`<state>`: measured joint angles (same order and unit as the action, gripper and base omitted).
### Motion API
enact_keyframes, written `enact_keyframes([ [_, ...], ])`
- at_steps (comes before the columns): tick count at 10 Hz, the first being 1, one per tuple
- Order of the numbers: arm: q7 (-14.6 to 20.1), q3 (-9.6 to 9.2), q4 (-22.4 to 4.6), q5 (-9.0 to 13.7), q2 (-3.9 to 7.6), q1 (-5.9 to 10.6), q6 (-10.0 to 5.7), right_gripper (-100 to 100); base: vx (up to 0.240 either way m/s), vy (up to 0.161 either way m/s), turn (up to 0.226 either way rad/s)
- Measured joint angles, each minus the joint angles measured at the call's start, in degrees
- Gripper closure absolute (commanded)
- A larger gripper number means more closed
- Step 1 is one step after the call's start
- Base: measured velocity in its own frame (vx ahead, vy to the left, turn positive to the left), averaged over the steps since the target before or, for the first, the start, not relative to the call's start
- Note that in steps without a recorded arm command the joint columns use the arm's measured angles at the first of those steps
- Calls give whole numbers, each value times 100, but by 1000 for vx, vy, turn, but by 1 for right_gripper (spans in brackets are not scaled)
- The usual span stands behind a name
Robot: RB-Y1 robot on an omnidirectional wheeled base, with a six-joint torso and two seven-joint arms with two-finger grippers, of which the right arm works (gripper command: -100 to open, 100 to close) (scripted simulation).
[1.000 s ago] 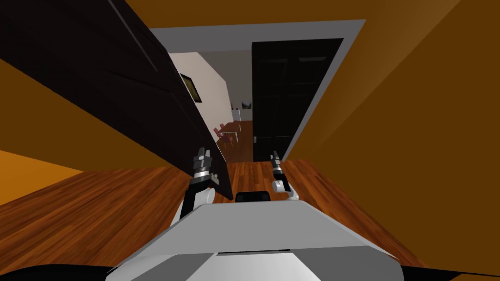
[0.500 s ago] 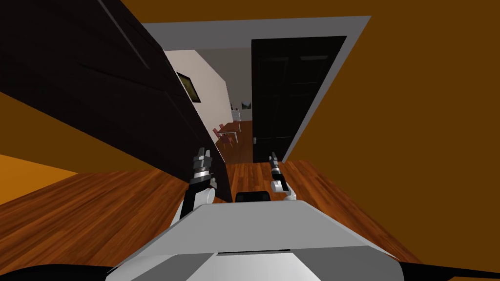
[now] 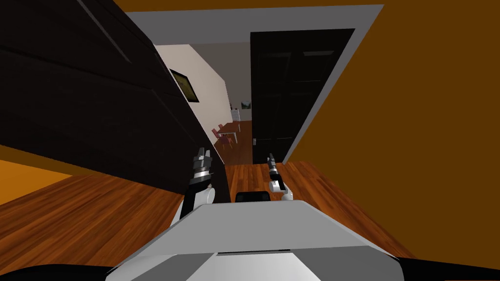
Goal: Pull the door open
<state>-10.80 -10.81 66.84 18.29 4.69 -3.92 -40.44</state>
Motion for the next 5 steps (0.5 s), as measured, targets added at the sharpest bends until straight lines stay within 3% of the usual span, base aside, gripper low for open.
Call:
enact_keyframes([
  [5, -130, -169, -680, 160, -75, 301, -171, -100, 90, 0, -5],
])
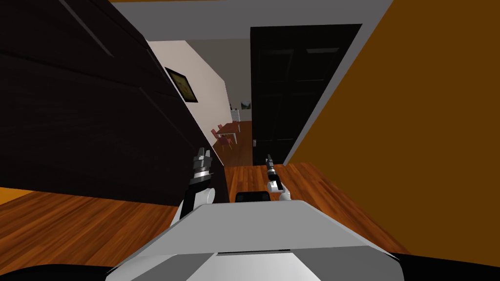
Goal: Pull the door open
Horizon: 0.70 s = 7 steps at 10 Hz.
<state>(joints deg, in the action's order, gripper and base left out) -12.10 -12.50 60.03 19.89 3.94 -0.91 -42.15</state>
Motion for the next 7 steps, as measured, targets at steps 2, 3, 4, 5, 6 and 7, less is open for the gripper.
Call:
enact_keyframes([
  [2, -43, -59, -209, 69, -10, 104, -26, -100, 86, 6, -6],
  [3, -58, -94, -307, 99, -14, 137, -51, -100, 82, -2, -8],
  [4, -86, -122, -436, 128, -46, 200, -80, -100, 92, 11, -6],
  [5, -106, -154, -589, 154, -70, 264, -129, -100, 91, 10, -10],
  [6, -134, -180, -706, 183, -102, 322, -157, -100, 89, 3, -7],
  [7, -145, -208, -872, 213, -118, 404, -202, -100, 90, 5, -6],
])
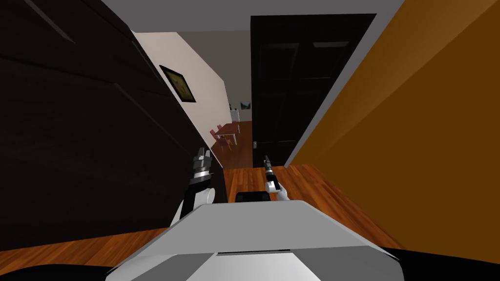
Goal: Pull the door open
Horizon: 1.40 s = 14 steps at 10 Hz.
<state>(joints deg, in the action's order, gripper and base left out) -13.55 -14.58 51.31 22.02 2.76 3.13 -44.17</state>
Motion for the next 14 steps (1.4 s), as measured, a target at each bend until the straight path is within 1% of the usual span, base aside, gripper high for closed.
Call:
enact_keyframes([
  [1, -13, -27, -124, 30, -17, 59, -33, -100, 115, 5, -20],
  [2, -33, -73, -325, 66, -56, 139, -95, -100, 166, 4, -29],
  [3, -53, -123, -608, 109, -115, 261, -193, -100, 170, 4, -26],
  [4, -108, -179, -667, 153, -154, 263, -205, -100, 163, 22, -24],
  [5, -129, -211, -814, 187, -179, 339, -225, -100, 173, 29, -33],
  [6, -161, -238, -933, 224, -226, 406, -238, -100, 151, 22, -26],
  [7, -181, -265, -1099, 250, -273, 485, -283, -100, 152, -1, -40],
  [8, -203, -300, -1248, 278, -324, 541, -336, -100, 200, 23, -43],
  [11, -297, -397, -1574, 369, -468, 681, -399, -100, 214, 84, -35],
  [13, -313, -423, -1633, 391, -496, 707, -410, -100, 119, 27, 41],
  [14, -301, -440, -1648, 404, -407, 693, -442, -100, 179, 20, 101],
])
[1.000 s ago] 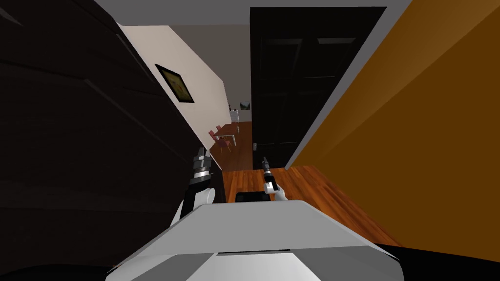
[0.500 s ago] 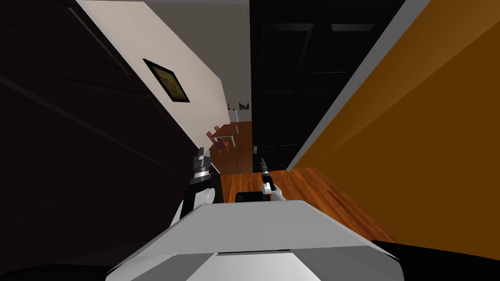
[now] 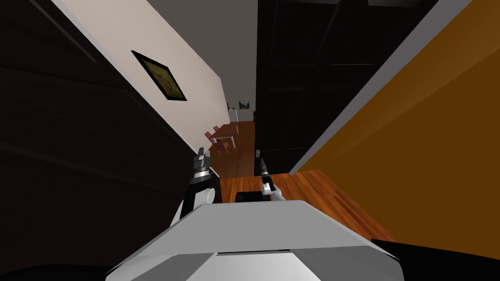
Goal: Pull the door open
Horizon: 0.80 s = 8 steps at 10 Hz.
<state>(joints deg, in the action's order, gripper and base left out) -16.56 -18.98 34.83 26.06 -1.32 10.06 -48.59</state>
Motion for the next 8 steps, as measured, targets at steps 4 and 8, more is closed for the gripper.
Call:
enact_keyframes([
  [4, -60, -35, 252, 106, 416, -116, 50, -100, 125, -31, 49],
  [8, -89, -80, 457, 239, 797, -216, 83, -100, 2, -10, 37],
])
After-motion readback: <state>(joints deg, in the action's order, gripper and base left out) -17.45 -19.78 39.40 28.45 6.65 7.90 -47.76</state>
